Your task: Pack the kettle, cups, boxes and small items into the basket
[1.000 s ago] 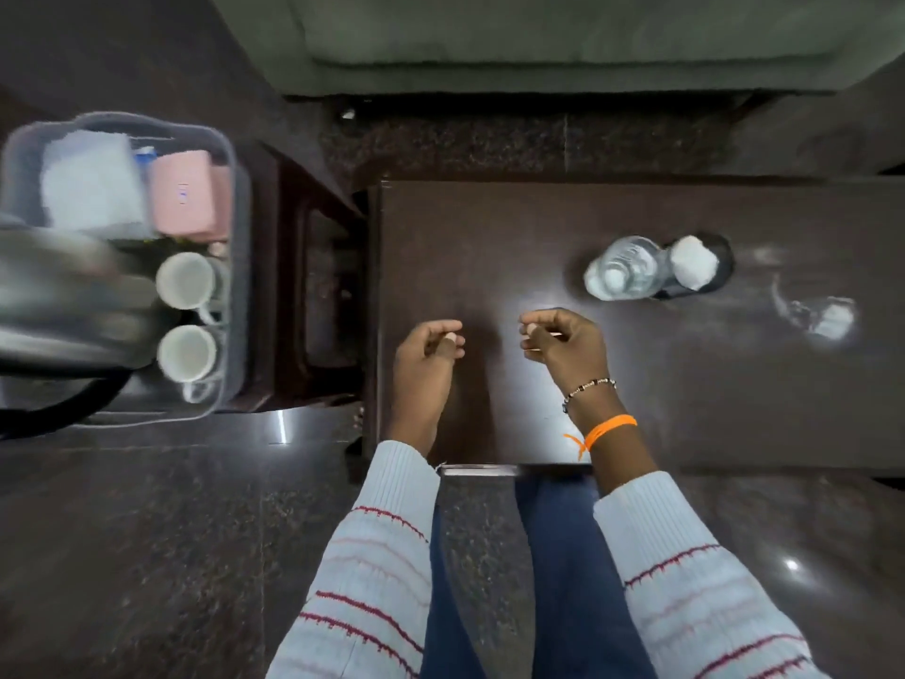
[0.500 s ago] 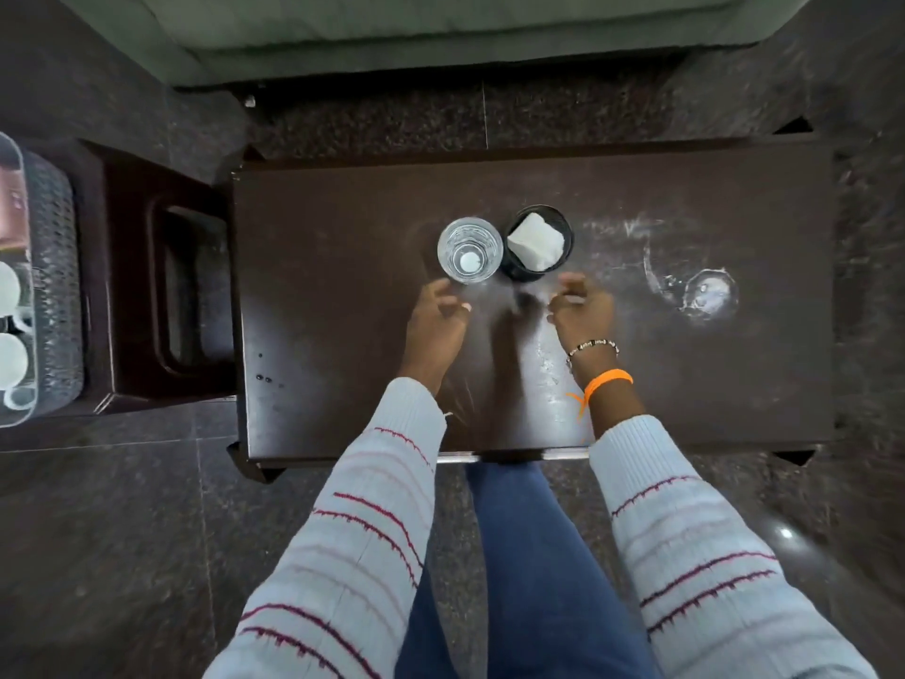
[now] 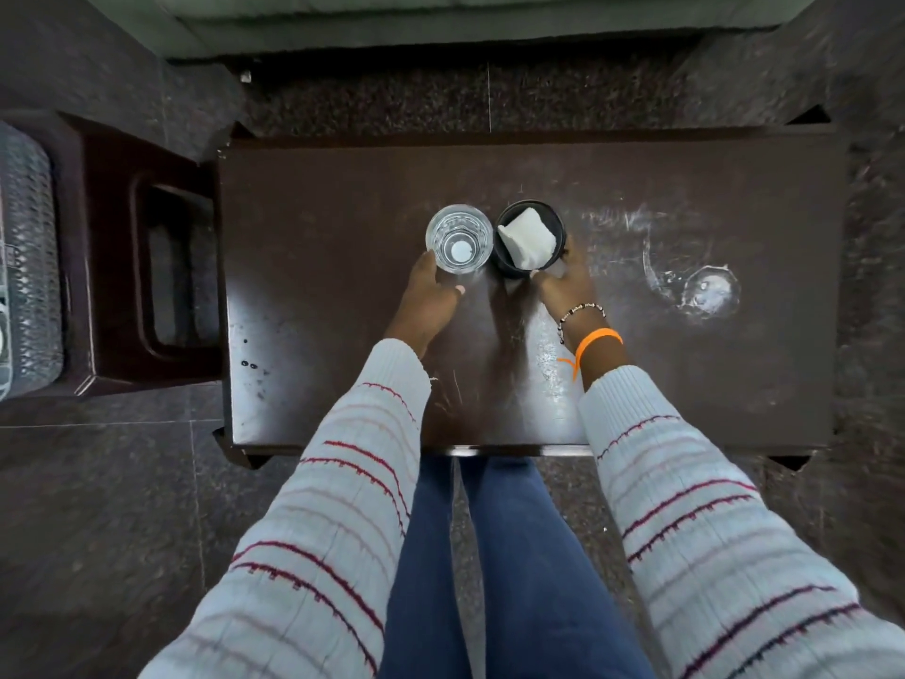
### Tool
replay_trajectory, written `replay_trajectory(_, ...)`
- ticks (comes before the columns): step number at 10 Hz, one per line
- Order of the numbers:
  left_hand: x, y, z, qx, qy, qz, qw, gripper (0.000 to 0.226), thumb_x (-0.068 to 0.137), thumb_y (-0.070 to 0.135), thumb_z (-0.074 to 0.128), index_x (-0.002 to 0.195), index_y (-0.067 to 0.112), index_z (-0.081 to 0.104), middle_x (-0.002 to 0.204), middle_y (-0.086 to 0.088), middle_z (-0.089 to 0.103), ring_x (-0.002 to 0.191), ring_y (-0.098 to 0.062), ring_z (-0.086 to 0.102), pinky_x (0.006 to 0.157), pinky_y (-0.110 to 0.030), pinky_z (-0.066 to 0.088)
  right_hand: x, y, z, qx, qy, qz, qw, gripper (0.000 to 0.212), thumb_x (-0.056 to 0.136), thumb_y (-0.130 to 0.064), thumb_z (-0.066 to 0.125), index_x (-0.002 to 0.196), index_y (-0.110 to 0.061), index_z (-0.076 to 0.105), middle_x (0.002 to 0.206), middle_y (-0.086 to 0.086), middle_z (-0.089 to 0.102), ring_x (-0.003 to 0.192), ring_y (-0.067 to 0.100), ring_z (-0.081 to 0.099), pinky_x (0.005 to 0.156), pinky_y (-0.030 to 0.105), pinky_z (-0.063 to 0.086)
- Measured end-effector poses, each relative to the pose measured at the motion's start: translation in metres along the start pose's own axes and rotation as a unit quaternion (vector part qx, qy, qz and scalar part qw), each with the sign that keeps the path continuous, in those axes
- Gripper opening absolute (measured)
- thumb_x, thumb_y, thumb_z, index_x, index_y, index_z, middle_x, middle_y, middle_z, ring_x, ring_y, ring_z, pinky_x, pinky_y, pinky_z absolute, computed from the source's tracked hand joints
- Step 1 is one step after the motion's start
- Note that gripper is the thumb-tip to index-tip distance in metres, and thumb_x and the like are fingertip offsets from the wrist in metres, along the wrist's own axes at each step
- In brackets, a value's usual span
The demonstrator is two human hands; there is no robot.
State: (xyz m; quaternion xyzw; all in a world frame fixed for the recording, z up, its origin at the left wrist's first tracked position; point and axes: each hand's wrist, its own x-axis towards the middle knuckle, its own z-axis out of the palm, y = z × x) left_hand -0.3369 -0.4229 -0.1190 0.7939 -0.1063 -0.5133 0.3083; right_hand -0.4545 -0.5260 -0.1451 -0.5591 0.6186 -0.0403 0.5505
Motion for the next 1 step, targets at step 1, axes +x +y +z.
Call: replay_trajectory(1, -0.0104, -0.0009, -0.0022, 0.007, 0.02, 0.013, 1.0, 0.062, 0.09, 0.007, 0.05, 0.146, 0.013, 0.023, 0.155, -0.005, 0.023, 0.14, -0.022, 0.028, 0.117, -0.036, 0.024, -0.0048, -0.0054, -0.0035, -0.037, 0.016, 0.012, 0.999, 0.068, 0.085, -0.004, 0.054, 0.144, -0.004, 0.021, 0.151, 0.011, 0.032, 0.137, 0.026, 0.034, 0.111, 0.029, 0.03)
